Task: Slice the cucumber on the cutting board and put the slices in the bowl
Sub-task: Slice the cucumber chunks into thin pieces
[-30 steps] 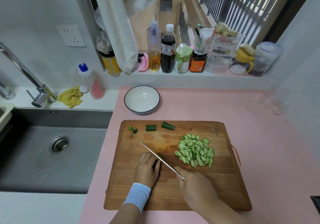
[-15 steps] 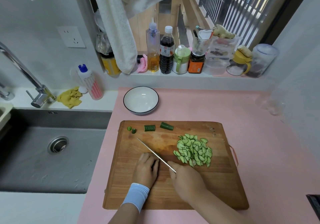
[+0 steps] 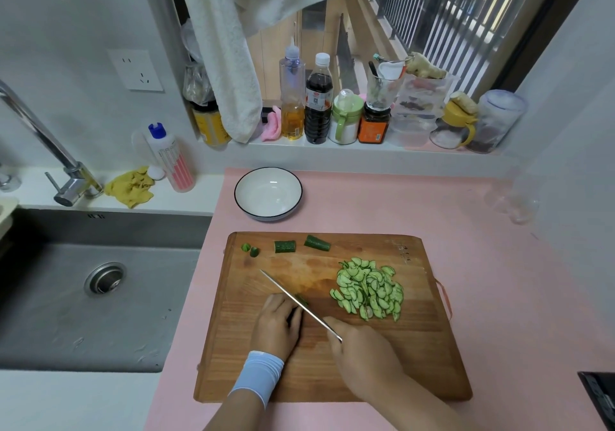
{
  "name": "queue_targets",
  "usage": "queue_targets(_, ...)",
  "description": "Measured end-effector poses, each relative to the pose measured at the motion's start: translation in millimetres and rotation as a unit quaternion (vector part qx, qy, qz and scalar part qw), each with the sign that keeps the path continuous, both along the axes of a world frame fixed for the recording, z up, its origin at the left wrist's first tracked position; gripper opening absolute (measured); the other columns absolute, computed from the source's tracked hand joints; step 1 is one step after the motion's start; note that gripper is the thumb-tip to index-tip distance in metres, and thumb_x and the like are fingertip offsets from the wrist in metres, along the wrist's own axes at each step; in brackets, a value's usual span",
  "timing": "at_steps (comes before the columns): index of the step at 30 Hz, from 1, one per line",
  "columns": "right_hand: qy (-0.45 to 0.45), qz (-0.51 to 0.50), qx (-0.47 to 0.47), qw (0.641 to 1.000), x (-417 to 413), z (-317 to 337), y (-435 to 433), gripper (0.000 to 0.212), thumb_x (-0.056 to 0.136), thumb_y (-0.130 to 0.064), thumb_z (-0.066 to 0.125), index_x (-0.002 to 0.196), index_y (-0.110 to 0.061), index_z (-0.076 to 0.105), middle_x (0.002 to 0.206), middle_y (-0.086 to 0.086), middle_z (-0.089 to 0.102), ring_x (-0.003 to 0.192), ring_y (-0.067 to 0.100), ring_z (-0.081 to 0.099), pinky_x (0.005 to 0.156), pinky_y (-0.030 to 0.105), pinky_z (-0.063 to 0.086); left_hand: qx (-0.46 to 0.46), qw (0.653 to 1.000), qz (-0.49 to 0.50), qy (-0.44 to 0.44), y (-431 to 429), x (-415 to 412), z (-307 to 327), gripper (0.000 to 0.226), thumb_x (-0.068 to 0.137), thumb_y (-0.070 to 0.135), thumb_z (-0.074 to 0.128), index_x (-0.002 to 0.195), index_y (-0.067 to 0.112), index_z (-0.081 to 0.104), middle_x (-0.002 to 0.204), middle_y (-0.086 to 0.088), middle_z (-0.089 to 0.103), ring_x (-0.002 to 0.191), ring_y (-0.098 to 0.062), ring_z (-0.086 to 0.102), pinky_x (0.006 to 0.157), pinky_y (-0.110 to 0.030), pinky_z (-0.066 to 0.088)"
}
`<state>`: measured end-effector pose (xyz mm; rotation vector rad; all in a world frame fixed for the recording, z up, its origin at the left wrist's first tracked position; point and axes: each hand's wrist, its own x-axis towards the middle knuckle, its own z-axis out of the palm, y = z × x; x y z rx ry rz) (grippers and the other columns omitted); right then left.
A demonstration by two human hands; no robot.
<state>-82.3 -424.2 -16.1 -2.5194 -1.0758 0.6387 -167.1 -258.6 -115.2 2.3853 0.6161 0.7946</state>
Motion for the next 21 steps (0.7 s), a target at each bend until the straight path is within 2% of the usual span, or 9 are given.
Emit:
queue_targets(4, 0.009, 0.003, -0.006, 1.0, 1.6, 0.5, 12.5, 0.038, 0.104, -0.038, 0.037, 0.139, -0.038, 0.052, 0.099, 0.0, 0.074, 0.091, 0.023, 0.068, 0.076, 0.033, 0.052, -0.002, 1.0, 0.008, 0.006, -0.3, 0.3, -1.3, 0.016, 0.075, -0.001, 0.078, 0.087, 0.008, 0.072, 0.087, -0.001, 0.067, 0.085, -0.014, 0.055, 0.083, -0.014, 0.043)
queue_targets(8, 0.018, 0.005, -0.008, 1.0, 2.6, -0.8, 24.0, 0.034, 0.104, -0.034, 0.036, 0.129, -0.031, 0.059, 0.093, 0.002, 0.073, 0.088, 0.026, 0.068, 0.075, 0.036, 0.055, 0.011, 1.0, 0.008, 0.004, -1.8, -0.8, -0.9, 0.005, 0.083, 0.007, 0.069, 0.087, 0.008, 0.071, 0.088, -0.001, 0.064, 0.085, -0.016, 0.054, 0.08, -0.023, 0.048)
queue_targets(12, 0.015, 0.008, -0.001, 1.0, 1.6, -1.0, 22.0, 0.032, 0.104, -0.034, 0.038, 0.127, -0.032, 0.059, 0.092, 0.003, 0.072, 0.087, 0.027, 0.067, 0.074, 0.036, 0.053, 0.01, 1.0, 0.013, -0.001, -4.5, -1.6, 1.0, 0.017, 0.086, 0.017, 0.055, 0.088, 0.007, 0.069, 0.088, -0.003, 0.062, 0.086, -0.017, 0.052, 0.081, -0.023, 0.046)
queue_targets(16, 0.009, 0.018, 0.006, 1.0, 2.4, 0.7, 21.4, 0.031, 0.104, -0.033, 0.038, 0.126, -0.033, 0.06, 0.093, 0.003, 0.072, 0.089, 0.028, 0.066, 0.07, 0.034, 0.048, 0.004, 1.0, 0.019, -0.002, -3.2, -1.3, 1.7, 0.004, 0.081, 0.004, 0.069, 0.084, 0.006, 0.07, 0.084, -0.004, 0.063, 0.083, -0.016, 0.052, 0.079, -0.021, 0.046)
queue_targets(21, -0.009, 0.008, 0.006, 1.0, 0.9, 4.8, 10.7, 0.039, 0.104, -0.039, 0.04, 0.142, -0.04, 0.051, 0.105, 0.002, 0.073, 0.097, 0.027, 0.067, 0.079, 0.036, 0.053, -0.006, 1.0, 0.028, 0.002, -3.6, -0.2, 1.9, 0.015, 0.074, -0.004, 0.077, 0.085, 0.006, 0.071, 0.085, -0.004, 0.066, 0.084, -0.016, 0.053, 0.078, -0.021, 0.046)
